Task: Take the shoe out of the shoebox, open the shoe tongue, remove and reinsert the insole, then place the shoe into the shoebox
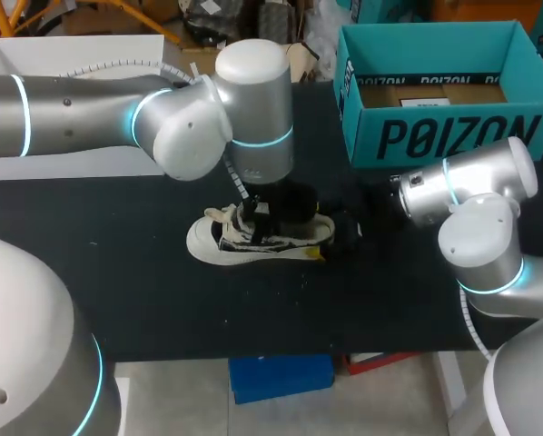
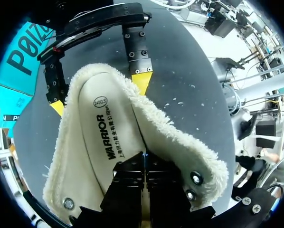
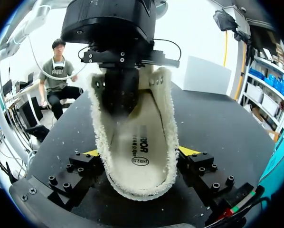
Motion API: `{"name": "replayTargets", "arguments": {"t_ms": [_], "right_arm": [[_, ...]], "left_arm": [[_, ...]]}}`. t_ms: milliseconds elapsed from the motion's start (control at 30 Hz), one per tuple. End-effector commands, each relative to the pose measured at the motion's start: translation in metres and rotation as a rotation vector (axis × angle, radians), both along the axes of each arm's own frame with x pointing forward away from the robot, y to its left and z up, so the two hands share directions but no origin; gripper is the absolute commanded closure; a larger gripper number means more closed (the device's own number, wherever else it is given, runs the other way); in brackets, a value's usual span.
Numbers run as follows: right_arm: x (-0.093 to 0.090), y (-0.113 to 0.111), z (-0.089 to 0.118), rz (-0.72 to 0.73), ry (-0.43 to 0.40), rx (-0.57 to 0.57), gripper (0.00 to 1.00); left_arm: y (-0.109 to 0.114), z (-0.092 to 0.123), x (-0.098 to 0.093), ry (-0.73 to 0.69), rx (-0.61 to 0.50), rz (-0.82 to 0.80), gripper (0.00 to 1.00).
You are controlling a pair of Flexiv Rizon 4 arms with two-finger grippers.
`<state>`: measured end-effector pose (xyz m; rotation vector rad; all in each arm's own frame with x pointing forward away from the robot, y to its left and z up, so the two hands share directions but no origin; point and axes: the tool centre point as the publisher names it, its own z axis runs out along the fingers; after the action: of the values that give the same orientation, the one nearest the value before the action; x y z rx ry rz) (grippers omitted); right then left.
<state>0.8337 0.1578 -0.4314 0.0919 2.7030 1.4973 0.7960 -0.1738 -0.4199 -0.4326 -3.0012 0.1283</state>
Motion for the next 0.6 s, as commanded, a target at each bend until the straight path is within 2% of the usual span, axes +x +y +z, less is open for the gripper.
{"name": "replayTargets", "arguments": {"t_ms": [33,600], "right_arm": [[0.006,0.003,-0.005,-0.005,0.001,0.0,1.0],[0.006,0.003,-0.005,-0.005,0.001,0.0,1.0]], "left_arm": [[-0.003,0.003,-0.011,-0.007,0.006,0.005,1.0],[0.006,0.027,0.002,-0.043,-0.051,0.012,1.0]]}}
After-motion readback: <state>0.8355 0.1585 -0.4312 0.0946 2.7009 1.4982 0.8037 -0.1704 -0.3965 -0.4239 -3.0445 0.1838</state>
